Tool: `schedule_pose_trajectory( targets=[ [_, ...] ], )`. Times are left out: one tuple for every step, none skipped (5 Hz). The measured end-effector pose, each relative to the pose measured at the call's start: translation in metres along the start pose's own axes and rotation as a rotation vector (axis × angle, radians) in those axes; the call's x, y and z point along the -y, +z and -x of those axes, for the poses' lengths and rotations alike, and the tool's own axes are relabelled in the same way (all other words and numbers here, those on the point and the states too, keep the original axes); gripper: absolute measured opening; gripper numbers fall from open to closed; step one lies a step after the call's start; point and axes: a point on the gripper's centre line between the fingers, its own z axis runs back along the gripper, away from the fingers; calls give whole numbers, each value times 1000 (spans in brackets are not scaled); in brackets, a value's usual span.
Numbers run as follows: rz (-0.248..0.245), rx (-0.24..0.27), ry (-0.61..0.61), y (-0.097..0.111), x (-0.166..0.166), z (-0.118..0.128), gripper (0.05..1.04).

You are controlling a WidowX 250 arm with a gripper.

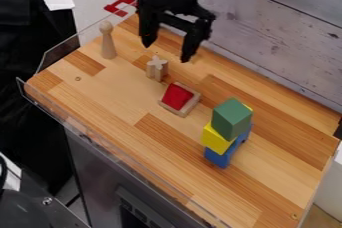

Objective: Put the plus on top of the green cube

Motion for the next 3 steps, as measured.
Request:
schedule_pose_trajectory(
  targets=[
    [-10, 14, 11, -7, -13, -11, 999],
    [-26, -5, -6, -14, -20, -15, 999],
    [-10, -51, -15, -29, -17, -13, 999]
  ],
)
